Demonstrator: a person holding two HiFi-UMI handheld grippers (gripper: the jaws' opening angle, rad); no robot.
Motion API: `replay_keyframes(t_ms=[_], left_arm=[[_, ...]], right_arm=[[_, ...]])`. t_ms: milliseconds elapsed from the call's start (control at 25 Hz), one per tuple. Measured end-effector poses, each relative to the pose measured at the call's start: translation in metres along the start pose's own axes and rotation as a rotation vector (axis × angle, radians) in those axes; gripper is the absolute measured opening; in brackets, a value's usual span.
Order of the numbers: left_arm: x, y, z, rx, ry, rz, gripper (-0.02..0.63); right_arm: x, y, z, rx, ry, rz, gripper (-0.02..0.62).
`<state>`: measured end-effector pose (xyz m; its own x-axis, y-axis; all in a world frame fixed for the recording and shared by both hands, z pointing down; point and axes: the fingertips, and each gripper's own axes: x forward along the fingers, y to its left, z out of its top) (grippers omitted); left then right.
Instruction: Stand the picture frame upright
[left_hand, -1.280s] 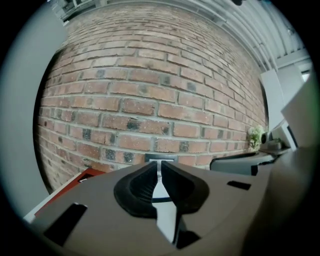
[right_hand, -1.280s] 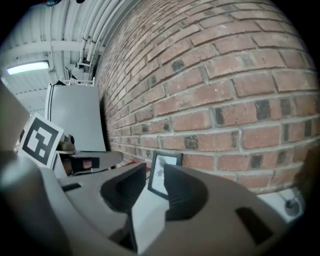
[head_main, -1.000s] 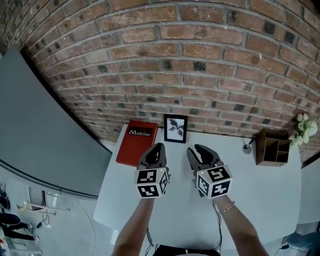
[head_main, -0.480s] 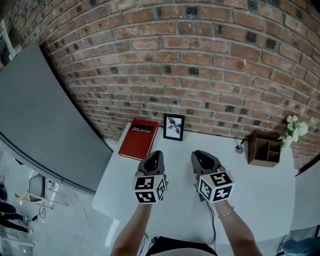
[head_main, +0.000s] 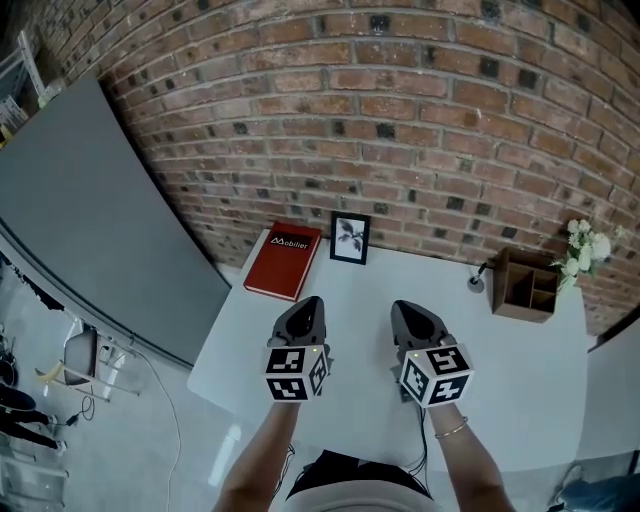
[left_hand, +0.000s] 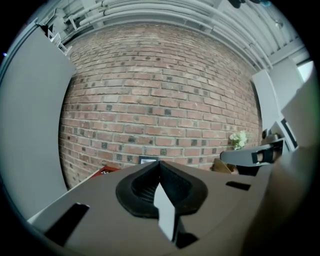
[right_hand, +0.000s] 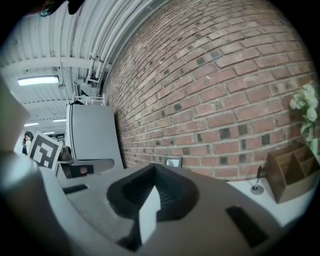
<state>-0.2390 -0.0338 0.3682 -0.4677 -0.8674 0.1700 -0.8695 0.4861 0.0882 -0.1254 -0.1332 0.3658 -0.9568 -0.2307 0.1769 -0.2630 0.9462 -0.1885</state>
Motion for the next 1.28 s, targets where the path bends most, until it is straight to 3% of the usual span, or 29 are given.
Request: replay_keyframes(t_ms=[640, 1280], left_arm=[[-0.034, -0.002, -0.016, -0.041, 0.011, 0.026, -0.005], [-0.012, 0.043, -0.020, -0.036, 0.039, 0.030, -0.005]], right_arm=[[-0.021, 0.005, -0.014, -0.023, 0.030, 0.002, 0.002], [0.016, 0.013, -0.021, -0.028, 0.065, 0.001, 0.002]])
